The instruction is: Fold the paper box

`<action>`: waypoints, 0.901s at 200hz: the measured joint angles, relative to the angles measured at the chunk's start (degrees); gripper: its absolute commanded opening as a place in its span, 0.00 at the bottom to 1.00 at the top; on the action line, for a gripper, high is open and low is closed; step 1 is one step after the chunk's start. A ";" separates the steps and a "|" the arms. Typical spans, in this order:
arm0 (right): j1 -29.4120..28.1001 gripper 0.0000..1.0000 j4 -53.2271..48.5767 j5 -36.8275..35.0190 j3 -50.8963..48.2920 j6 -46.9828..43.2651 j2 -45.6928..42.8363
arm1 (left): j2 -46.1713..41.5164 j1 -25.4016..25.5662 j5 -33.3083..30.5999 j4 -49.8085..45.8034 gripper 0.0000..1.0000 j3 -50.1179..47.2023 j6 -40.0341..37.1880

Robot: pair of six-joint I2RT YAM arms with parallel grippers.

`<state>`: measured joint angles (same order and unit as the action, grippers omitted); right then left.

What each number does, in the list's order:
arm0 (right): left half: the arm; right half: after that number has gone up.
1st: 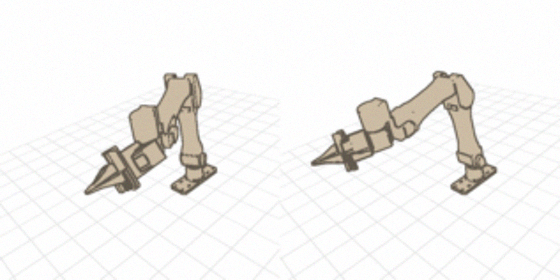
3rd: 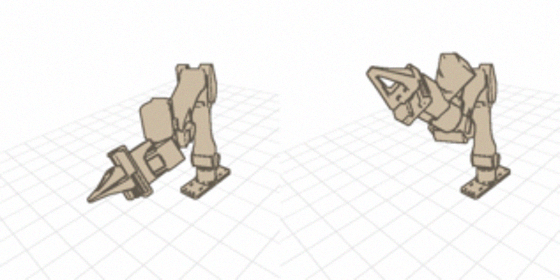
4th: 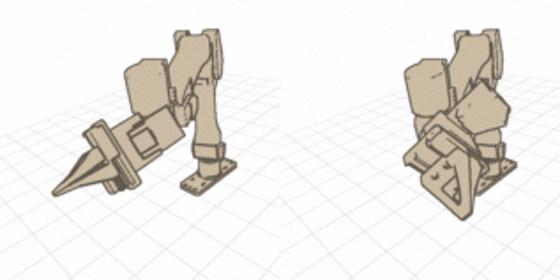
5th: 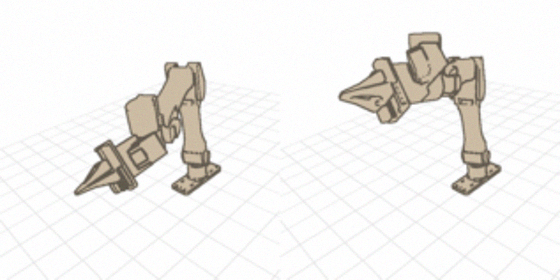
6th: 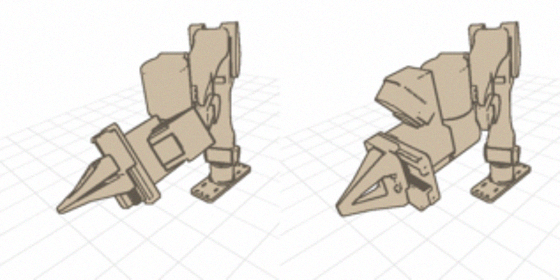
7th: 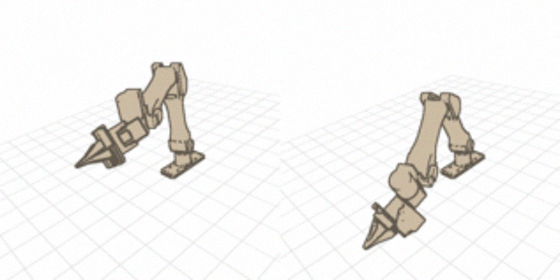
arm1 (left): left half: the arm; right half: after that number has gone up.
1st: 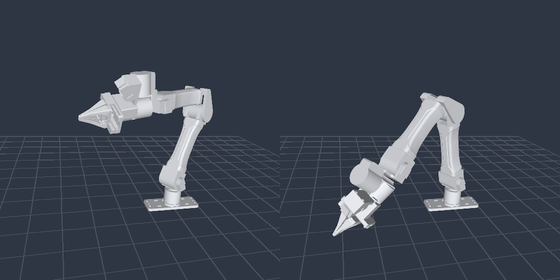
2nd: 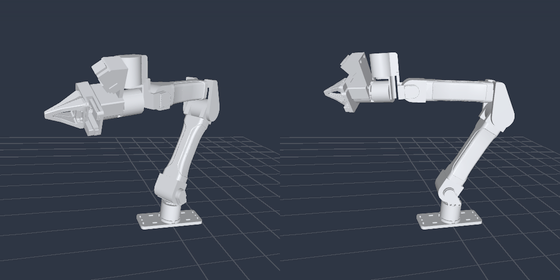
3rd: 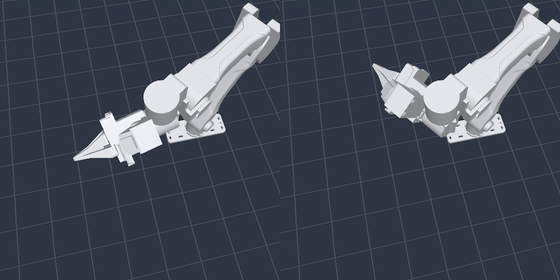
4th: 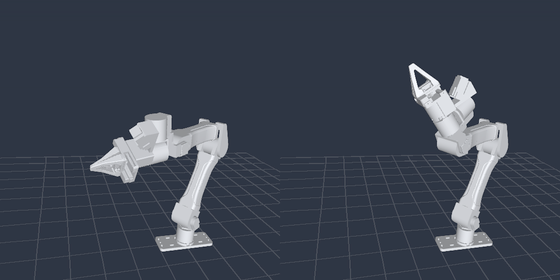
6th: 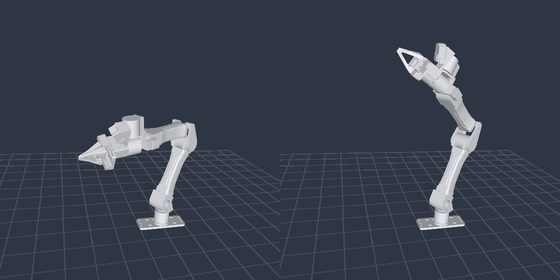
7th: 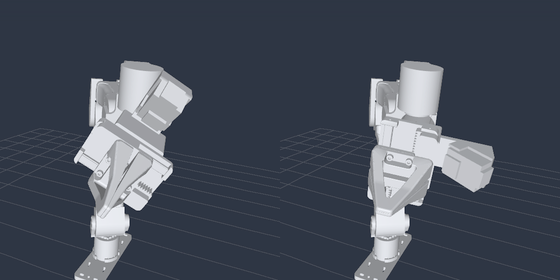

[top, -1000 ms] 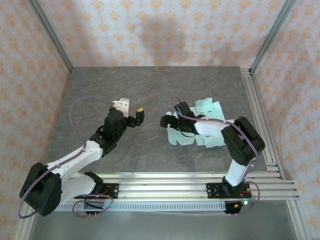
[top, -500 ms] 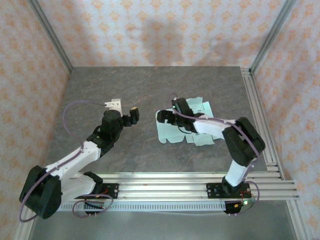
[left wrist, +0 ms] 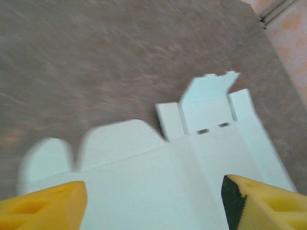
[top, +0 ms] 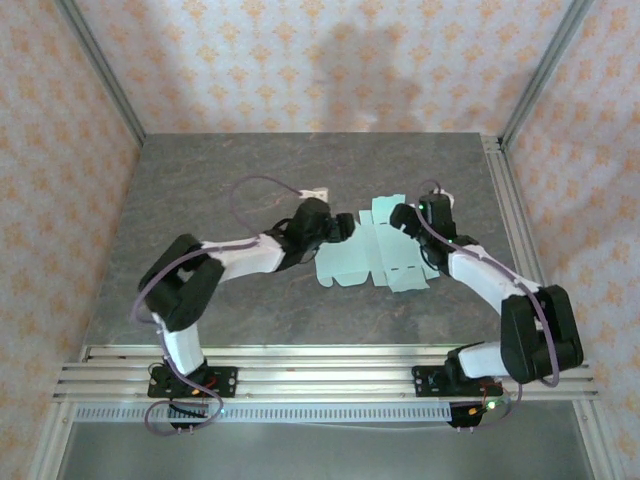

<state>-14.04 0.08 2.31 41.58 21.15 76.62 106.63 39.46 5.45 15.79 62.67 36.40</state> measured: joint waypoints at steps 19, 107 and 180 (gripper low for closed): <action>1.14 0.99 -0.35 -0.90 -0.85 -0.37 -1.79 | 6.91 1.40 3.93 -0.28 0.61 4.92 4.74; 1.73 0.94 1.42 -0.31 -2.86 -2.08 -2.62 | 10.38 -2.36 11.06 -1.29 0.53 4.46 12.63; 2.25 0.77 4.76 18.47 -0.04 -4.74 9.07 | 3.76 -9.14 16.20 -9.01 0.54 -1.40 2.43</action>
<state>-11.79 4.84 20.78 41.54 16.40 85.69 110.39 30.33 21.65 6.79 61.28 38.83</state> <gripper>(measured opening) 0.809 0.536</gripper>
